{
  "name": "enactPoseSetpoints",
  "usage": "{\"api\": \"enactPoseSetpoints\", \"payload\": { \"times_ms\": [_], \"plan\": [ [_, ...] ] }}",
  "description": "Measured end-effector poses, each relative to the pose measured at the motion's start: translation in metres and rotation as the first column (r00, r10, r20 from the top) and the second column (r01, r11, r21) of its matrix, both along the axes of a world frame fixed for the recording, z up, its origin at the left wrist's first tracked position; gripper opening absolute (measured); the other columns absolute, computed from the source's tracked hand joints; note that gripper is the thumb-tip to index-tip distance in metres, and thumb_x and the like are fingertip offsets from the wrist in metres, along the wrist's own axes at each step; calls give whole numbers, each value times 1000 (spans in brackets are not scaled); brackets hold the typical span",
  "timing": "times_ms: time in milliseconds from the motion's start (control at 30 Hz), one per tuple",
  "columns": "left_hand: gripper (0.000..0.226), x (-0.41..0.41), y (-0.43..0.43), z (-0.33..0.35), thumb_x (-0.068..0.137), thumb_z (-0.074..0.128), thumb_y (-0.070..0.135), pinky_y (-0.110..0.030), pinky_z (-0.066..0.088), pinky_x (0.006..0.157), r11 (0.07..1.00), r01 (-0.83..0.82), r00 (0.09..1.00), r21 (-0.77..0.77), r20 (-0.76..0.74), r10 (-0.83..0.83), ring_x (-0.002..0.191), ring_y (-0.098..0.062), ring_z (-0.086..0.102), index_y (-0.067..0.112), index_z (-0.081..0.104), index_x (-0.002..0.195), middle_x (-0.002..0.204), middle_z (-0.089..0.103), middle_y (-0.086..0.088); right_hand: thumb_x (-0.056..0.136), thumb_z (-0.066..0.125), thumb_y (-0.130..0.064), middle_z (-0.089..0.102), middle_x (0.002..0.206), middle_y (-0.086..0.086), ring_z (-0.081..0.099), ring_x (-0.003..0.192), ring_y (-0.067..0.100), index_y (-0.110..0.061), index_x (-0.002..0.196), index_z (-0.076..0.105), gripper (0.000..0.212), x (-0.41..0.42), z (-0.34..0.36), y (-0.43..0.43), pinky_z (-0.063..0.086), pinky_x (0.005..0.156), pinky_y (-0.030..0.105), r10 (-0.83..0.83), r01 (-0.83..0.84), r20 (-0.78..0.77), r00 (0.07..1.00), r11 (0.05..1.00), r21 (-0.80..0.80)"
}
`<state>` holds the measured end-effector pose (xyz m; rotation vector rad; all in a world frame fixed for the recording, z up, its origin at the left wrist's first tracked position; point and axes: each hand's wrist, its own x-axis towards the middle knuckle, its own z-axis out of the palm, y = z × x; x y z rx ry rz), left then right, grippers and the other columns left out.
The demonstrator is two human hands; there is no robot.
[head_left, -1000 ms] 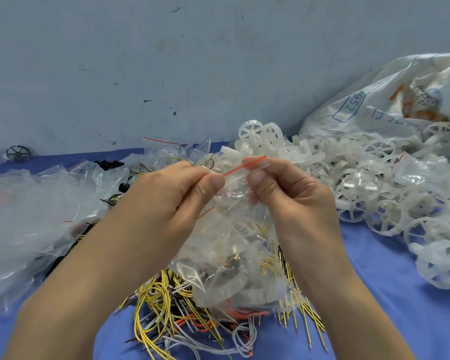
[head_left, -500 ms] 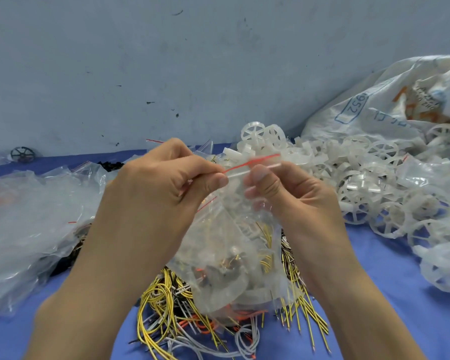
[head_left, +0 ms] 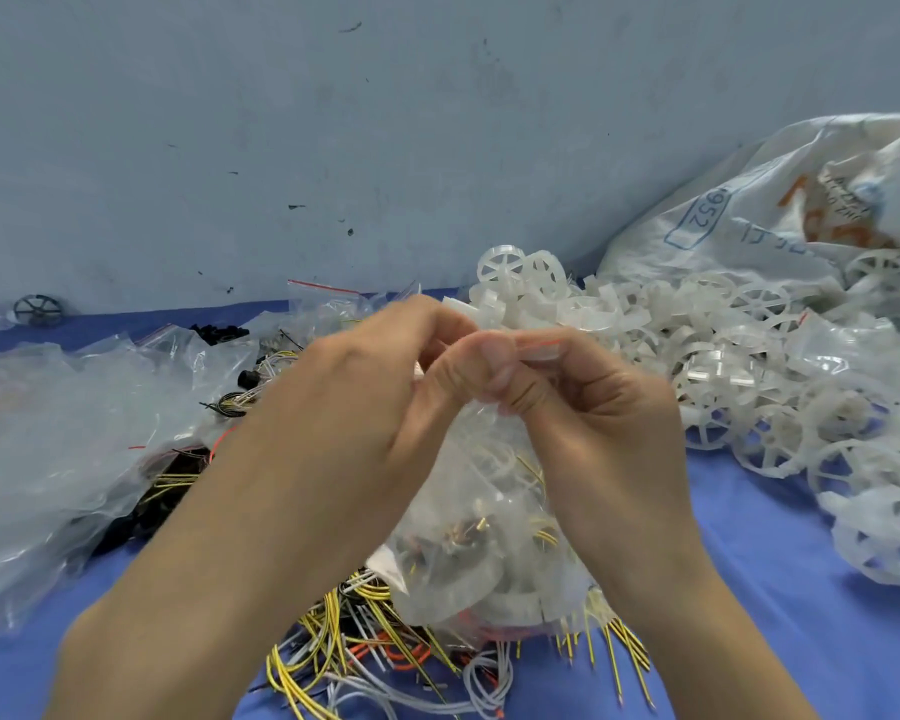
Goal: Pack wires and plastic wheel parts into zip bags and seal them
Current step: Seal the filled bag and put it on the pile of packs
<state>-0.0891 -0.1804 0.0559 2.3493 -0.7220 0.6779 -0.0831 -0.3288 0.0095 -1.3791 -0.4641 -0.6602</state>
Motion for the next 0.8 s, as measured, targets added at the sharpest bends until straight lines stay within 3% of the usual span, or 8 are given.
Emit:
{"api": "enactPoseSetpoints", "payload": {
  "times_ms": [133,200,300,367,500,800],
  "plan": [
    [47,4,2,1,91,16,71,-27,43,54,993,14,1000,114,18,-16,61,-7,55,41,50,80,63,56,8,83,70,-19,67,69,-19,62,66,-4,-18,83,72,2,-5,3,3,45,66,8,38,-39,-5,999,997,-61],
    [52,8,4,1,94,17,68,-20,37,49,992,7,999,122,47,-13,55,-7,52,38,58,85,61,55,11,78,69,-22,66,67,-18,61,65,-1,-16,83,73,8,-5,5,3,46,66,8,48,-49,-24,999,999,-10],
    [58,12,4,-3,94,16,67,-26,36,48,991,-3,999,137,52,-4,51,-5,48,33,62,87,59,54,20,76,71,-22,66,66,-10,56,62,2,-11,83,75,14,-2,5,2,46,64,12,86,-79,-79,993,993,84],
    [59,13,3,-7,92,16,67,-35,41,49,989,-25,997,144,70,15,48,-13,45,25,52,74,50,47,7,73,73,-26,70,71,-6,54,64,7,-15,79,77,13,0,4,0,48,64,15,92,-81,-117,989,992,99],
    [53,11,4,-11,90,17,68,-40,42,48,974,-78,995,211,85,61,48,-26,34,23,36,68,47,34,2,73,72,-23,74,78,-8,55,64,5,-19,79,79,10,0,5,-4,49,64,15,101,-78,-151,983,985,154],
    [54,9,24,-13,87,18,73,-37,39,48,978,-100,995,182,44,94,47,-16,41,26,37,68,48,39,0,70,75,-24,72,80,-6,52,60,8,-21,76,79,8,5,7,-22,50,63,16,40,15,-167,985,950,312]
  ]
}}
